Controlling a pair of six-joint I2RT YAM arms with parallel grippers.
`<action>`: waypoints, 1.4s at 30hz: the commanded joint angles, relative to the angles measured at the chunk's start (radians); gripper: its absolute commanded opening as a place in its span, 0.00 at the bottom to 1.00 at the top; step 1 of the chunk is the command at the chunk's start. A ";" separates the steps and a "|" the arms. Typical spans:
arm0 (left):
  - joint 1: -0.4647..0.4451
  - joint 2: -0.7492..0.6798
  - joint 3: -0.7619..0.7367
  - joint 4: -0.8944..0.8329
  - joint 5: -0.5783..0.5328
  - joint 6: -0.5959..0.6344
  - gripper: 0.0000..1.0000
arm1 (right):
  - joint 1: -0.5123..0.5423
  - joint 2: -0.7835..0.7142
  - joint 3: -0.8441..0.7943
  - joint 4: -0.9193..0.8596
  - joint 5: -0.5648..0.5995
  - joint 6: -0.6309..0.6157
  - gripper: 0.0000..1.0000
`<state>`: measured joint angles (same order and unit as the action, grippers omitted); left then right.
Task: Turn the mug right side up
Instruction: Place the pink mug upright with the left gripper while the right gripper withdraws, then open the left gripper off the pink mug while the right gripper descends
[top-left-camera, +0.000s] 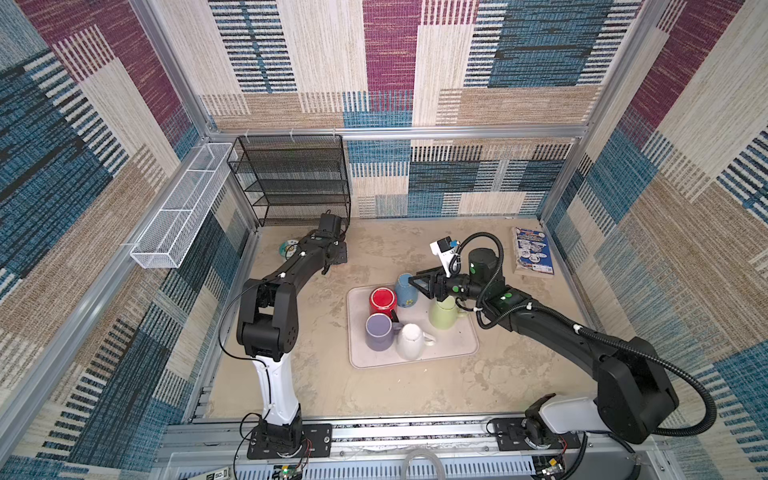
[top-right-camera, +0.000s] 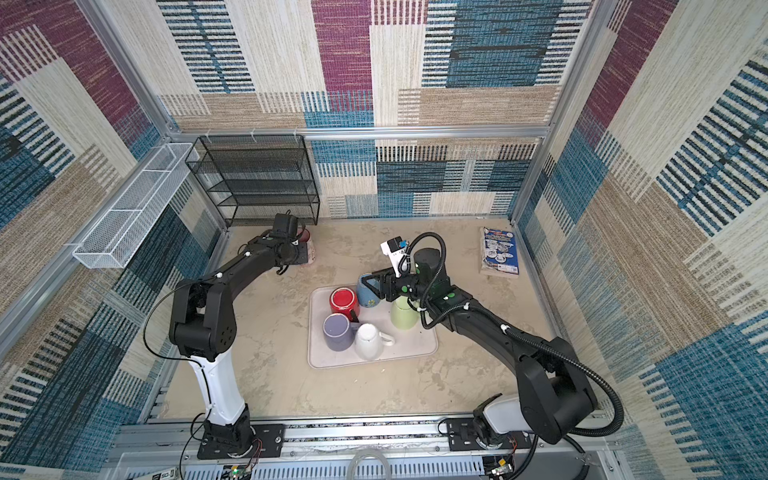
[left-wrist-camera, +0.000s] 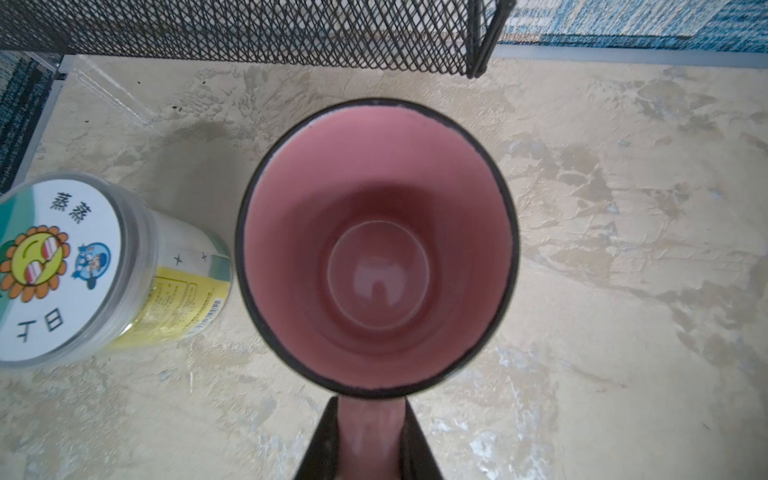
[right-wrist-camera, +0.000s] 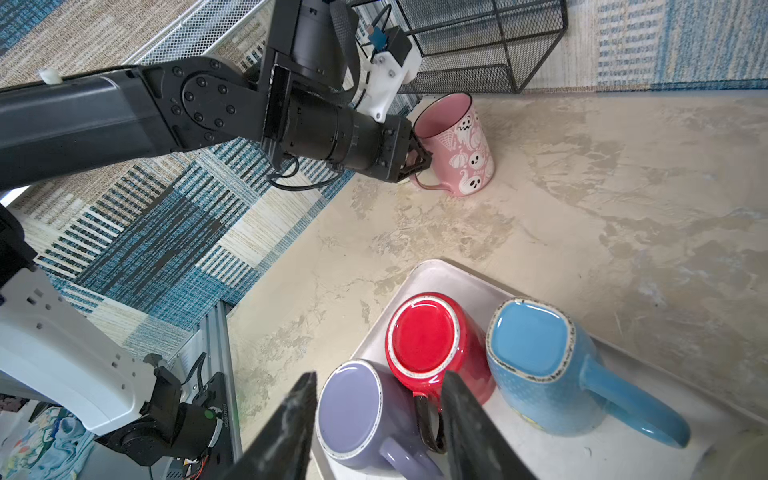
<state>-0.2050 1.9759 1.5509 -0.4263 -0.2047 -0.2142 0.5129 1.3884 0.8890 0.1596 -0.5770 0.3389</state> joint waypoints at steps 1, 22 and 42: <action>0.001 -0.011 -0.020 0.019 -0.004 0.018 0.00 | 0.000 -0.009 0.004 0.031 -0.016 0.002 0.52; -0.001 -0.103 -0.103 0.002 0.021 0.024 0.49 | 0.001 -0.087 -0.013 0.018 -0.011 -0.038 0.69; -0.005 -0.517 -0.208 -0.142 0.218 -0.138 0.99 | 0.054 -0.130 0.166 -0.468 0.251 -0.195 0.71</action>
<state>-0.2073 1.5135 1.3682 -0.5137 -0.0475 -0.2996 0.5472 1.2667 1.0393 -0.1982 -0.4084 0.1925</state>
